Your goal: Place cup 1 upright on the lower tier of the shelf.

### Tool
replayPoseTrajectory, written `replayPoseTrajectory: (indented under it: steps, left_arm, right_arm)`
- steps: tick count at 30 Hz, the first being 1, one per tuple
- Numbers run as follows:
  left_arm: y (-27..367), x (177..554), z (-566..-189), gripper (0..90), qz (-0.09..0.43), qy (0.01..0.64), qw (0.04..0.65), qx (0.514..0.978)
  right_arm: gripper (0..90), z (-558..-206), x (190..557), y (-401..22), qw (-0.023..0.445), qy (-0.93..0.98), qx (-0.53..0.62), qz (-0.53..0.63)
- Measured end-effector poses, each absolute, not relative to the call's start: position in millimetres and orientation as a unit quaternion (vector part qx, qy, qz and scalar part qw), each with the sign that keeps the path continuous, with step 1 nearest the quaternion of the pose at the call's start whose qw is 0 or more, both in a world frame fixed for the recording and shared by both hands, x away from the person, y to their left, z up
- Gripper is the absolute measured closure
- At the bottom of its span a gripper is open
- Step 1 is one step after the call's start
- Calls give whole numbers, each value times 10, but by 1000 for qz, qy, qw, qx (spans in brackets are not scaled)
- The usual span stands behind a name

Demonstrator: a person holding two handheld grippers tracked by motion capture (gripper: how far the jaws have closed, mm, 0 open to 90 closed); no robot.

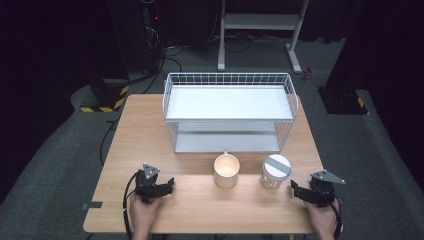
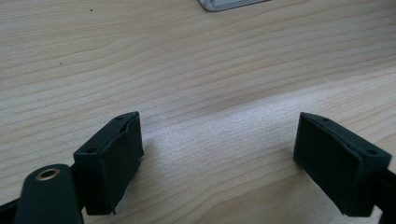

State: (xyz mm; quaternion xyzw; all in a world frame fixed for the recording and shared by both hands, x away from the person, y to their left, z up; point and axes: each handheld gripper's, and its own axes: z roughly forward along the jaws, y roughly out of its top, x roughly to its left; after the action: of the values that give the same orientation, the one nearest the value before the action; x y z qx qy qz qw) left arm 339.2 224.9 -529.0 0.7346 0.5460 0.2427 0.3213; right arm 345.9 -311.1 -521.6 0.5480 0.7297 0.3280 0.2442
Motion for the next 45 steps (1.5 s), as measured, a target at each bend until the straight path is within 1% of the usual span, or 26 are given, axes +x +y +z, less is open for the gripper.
replayPoseTrajectory:
  steps: [9,24,35,38,45]
  left_arm:
    - [2249,3392,-5290,158,243,546,321,734]
    - [2249,3390,-5290,158,242,548,321,734]
    - [2250,3390,-5290,159,241,548,321,734]
    - [2250,3390,-5290,160,241,549,321,733]
    - [2255,3390,-5287,161,240,547,320,735]
  right_arm:
    - [159,-5191,3335,-3098,248,732,537,336]
    - [161,-5164,3096,-2942,238,743,512,360]
    - [160,-5154,3047,-2767,229,757,492,363]
    - [157,-5157,3070,-2696,221,764,484,365]
    - [151,-5132,3118,-2601,220,767,473,373]
